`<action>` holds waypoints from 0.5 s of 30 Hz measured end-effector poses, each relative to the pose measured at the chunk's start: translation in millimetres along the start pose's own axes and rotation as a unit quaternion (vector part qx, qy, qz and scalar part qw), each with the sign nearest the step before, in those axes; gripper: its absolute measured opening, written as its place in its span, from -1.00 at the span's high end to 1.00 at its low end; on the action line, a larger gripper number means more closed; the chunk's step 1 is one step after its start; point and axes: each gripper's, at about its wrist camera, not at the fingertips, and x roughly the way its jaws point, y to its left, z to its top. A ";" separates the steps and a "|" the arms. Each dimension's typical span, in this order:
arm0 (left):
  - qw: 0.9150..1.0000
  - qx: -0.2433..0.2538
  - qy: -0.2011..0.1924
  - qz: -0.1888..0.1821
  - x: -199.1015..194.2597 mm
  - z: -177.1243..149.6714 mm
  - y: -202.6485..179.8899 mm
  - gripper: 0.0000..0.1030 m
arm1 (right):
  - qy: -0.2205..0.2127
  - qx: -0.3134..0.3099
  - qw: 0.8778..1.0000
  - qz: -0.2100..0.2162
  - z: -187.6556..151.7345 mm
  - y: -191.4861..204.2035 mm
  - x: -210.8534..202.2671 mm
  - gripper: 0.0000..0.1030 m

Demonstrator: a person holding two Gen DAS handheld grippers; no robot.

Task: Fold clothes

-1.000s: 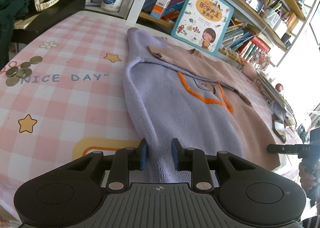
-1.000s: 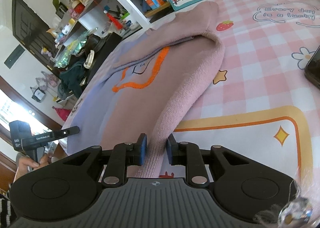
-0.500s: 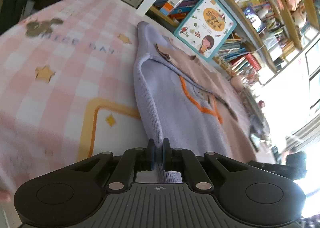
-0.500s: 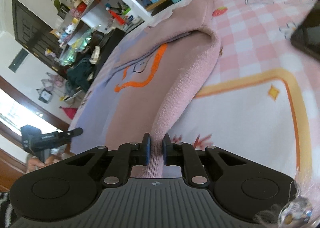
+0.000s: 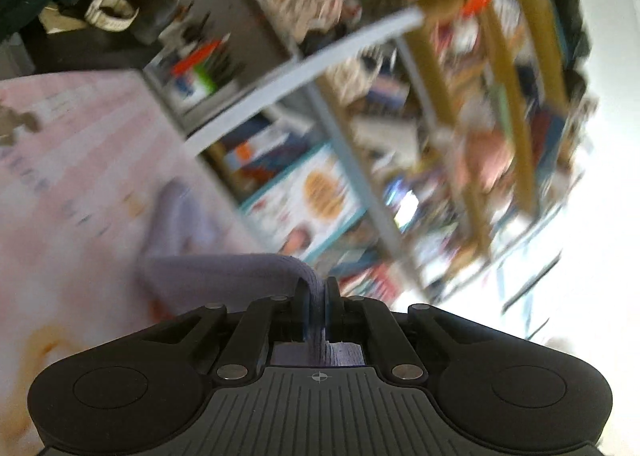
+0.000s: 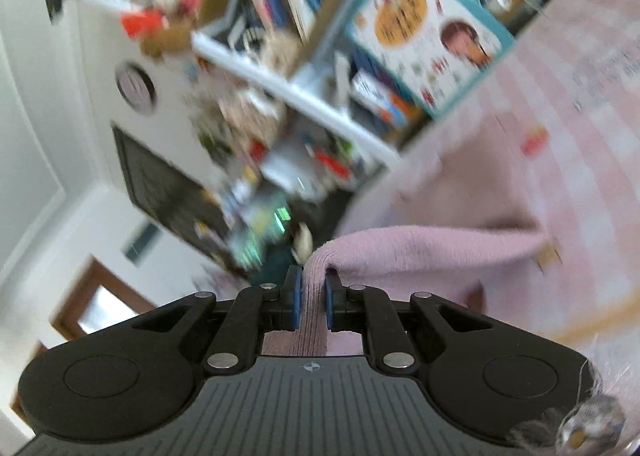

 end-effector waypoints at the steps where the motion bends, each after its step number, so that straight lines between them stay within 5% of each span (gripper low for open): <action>1: 1.000 -0.007 -0.016 -0.011 6.5 3.3 1.1 0.90 | -0.015 0.007 1.000 0.008 7.7 -2.0 4.7 0.80; 9: 0.999 -0.026 -0.039 -0.007 66.9 37.8 18.4 0.90 | -0.069 0.061 0.996 0.009 59.7 -28.8 48.3 0.80; 15: 0.997 -0.040 -0.032 0.065 106.3 48.5 50.7 0.89 | -0.073 0.103 0.991 -0.034 74.6 -65.3 78.8 0.79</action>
